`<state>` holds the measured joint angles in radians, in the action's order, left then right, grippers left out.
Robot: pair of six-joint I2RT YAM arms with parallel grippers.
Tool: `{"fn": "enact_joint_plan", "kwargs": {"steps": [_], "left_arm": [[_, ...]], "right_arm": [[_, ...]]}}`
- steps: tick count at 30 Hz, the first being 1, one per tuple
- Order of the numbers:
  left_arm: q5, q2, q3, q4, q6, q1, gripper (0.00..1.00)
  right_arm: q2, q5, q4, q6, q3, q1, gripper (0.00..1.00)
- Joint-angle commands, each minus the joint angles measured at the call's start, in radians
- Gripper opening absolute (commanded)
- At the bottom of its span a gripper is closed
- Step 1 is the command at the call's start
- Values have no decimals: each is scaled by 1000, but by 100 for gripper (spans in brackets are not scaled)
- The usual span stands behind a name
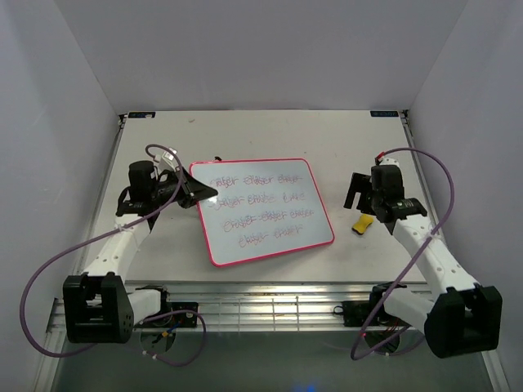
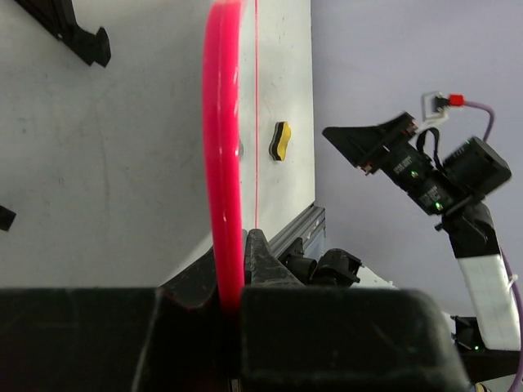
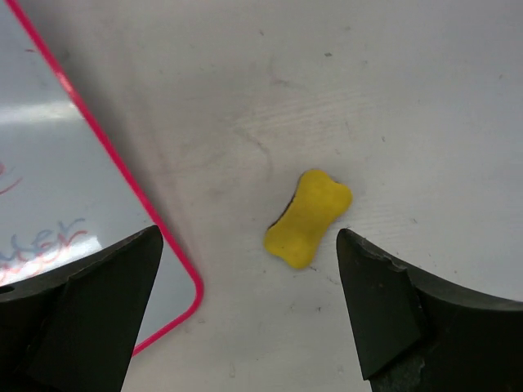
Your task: Erase the whiteboard
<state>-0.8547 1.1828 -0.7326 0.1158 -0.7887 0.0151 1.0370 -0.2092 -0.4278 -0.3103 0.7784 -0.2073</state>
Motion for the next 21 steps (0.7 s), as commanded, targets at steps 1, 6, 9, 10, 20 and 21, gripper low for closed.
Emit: {"fn": "enact_joint_plan", "kwargs": {"steps": [1, 6, 9, 10, 20, 21], "left_arm": [[36, -52, 19, 41, 68, 40, 0], [48, -19, 30, 44, 77, 88, 0], [39, 32, 39, 44, 82, 103, 0], [23, 47, 45, 44, 83, 103, 0], [48, 113, 41, 93, 89, 103, 0], [49, 116, 38, 99, 92, 103, 0]], "right_arm": [[90, -52, -34, -7, -1, 43, 94], [207, -47, -6, -97, -45, 65, 99], [230, -22, 67, -142, -85, 65, 90], [230, -45, 76, -157, -106, 65, 89], [265, -124, 116, -240, -102, 65, 76], [271, -122, 118, -240, -99, 66, 75]]}}
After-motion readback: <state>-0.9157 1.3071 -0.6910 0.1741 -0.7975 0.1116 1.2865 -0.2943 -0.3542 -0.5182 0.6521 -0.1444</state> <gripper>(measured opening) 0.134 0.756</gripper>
